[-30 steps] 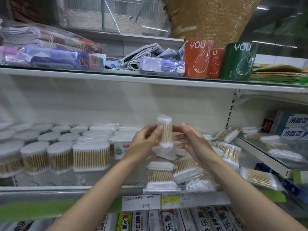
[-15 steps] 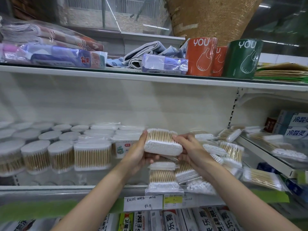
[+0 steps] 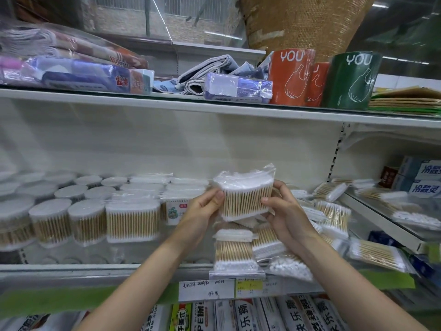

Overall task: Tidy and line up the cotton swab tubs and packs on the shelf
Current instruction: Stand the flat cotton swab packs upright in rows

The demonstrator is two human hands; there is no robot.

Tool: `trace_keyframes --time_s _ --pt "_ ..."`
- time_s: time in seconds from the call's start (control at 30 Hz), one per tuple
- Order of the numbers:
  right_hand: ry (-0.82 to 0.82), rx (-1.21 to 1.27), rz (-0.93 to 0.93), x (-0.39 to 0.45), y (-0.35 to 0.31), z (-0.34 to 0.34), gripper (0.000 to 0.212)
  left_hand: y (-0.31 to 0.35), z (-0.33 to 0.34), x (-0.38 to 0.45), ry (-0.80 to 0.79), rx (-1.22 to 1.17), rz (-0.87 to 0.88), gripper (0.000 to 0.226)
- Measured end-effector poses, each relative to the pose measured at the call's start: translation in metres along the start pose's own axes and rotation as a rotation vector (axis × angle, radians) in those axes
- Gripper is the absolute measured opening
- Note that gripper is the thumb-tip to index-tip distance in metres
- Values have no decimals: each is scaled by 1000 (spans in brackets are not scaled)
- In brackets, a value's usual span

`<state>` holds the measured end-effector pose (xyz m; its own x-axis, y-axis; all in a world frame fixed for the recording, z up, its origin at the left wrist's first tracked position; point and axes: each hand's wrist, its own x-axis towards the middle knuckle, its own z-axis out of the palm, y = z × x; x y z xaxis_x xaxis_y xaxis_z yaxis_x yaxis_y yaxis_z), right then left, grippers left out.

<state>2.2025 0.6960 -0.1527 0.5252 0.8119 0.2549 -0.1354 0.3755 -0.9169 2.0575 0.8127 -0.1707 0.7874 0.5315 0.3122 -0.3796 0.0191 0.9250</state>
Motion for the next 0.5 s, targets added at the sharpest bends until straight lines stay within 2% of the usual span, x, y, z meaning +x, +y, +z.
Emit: trace_keyframes --time_s 0.13,0.3,0.4,0.47,0.5 --pt "16 -34 -8 -1 0 3 31 -1 0 0 3 -4 27 36" --pt "248 -530 -178 -1 -7 20 28 6 0 2 103 55 184 31" --pt "91 -631 -213 -3 -13 37 40 16 4 2 221 301 251 16" --pt "-3 -606 -202 -2 -15 49 43 23 2 0 227 438 264 30" --pt "-27 -582 -210 -1 -17 55 37 28 1 -2 208 468 272 40"
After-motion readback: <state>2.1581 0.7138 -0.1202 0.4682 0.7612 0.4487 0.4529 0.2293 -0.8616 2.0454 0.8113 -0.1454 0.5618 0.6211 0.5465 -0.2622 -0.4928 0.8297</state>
